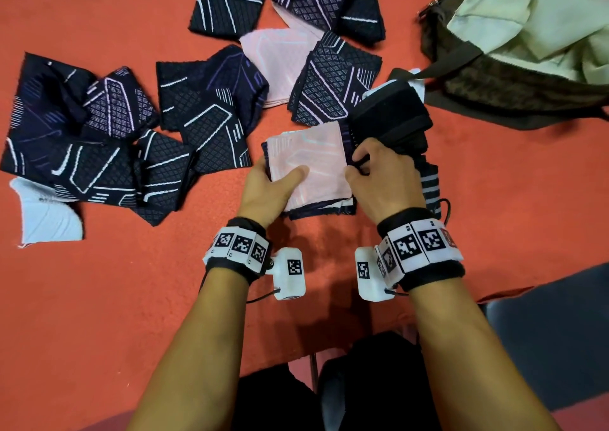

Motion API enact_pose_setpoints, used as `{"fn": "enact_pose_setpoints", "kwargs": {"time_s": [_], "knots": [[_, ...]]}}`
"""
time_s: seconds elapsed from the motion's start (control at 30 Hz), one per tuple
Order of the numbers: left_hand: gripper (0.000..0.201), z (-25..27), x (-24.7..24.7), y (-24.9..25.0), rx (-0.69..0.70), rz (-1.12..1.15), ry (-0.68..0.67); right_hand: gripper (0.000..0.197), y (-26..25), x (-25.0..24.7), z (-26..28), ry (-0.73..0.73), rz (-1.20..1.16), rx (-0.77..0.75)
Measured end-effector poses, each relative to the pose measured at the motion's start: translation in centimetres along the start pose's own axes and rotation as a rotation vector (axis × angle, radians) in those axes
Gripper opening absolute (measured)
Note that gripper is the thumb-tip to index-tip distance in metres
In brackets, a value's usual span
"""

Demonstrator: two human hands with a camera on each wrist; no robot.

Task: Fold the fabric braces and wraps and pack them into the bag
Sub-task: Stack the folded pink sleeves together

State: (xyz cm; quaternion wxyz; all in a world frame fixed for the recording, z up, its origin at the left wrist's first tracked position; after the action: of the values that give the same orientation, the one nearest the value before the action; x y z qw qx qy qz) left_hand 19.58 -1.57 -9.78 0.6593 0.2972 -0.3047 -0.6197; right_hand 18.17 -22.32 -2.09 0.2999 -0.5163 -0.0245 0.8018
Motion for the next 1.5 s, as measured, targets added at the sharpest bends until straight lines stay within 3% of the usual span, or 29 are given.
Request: {"fn": "enact_pose_setpoints", "kwargs": {"time_s": [0.23, 0.4, 0.67, 1.0, 1.1, 1.2, 1.37, 1.5], "knots": [[0.041, -0.9, 0.1, -0.1, -0.014, 0.029, 0.004, 0.006, -0.1, -1.0, -0.9, 0.013, -0.021, 0.025], [0.044, -1.1, -0.1, -0.2, -0.057, 0.02, -0.013, 0.008, 0.2, -2.3, -1.3, 0.157, -0.2, 0.059], [0.051, -1.4, 0.0, -0.3, -0.102, -0.003, -0.056, 0.022, 1.1, -0.5, -2.4, 0.068, -0.26, 0.181], [0.06, -1.9, -0.3, 0.0, -0.073, -0.147, -0.052, 0.006, -2.9, -0.3, -2.1, 0.107, -0.096, 0.008], [0.062, -2.1, -0.4, 0.4, -0.048, -0.276, -0.034, 0.004, -4.4, 1.3, -2.0, 0.006, -0.085, -0.063], [0.063, -2.1, -0.2, 0.7, -0.036, -0.34, -0.034, 0.009, -4.5, 2.6, -2.1, -0.046, -0.02, -0.041], [0.071, -2.0, -0.2, 0.7, -0.04, -0.283, -0.081, 0.01, -5.0, 2.4, -1.9, 0.004, 0.002, -0.045], [0.047, -1.3, -1.8, 1.1, -0.032, -0.104, -0.099, 0.008, -7.4, 2.2, -1.7, 0.027, -0.062, -0.112]]}}
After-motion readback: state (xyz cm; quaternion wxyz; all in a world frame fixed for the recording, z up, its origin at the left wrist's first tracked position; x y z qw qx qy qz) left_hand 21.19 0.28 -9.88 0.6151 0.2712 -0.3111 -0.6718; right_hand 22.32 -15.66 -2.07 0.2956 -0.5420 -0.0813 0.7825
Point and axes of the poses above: each hand's wrist, its own z-axis away from the middle knuckle, its own x-axis out of the palm, y = z × x, the point moved 9 cm from there along -z, towards the middle knuckle, and after that the axes turned 9 degrees about z, right-handed, at the moved point
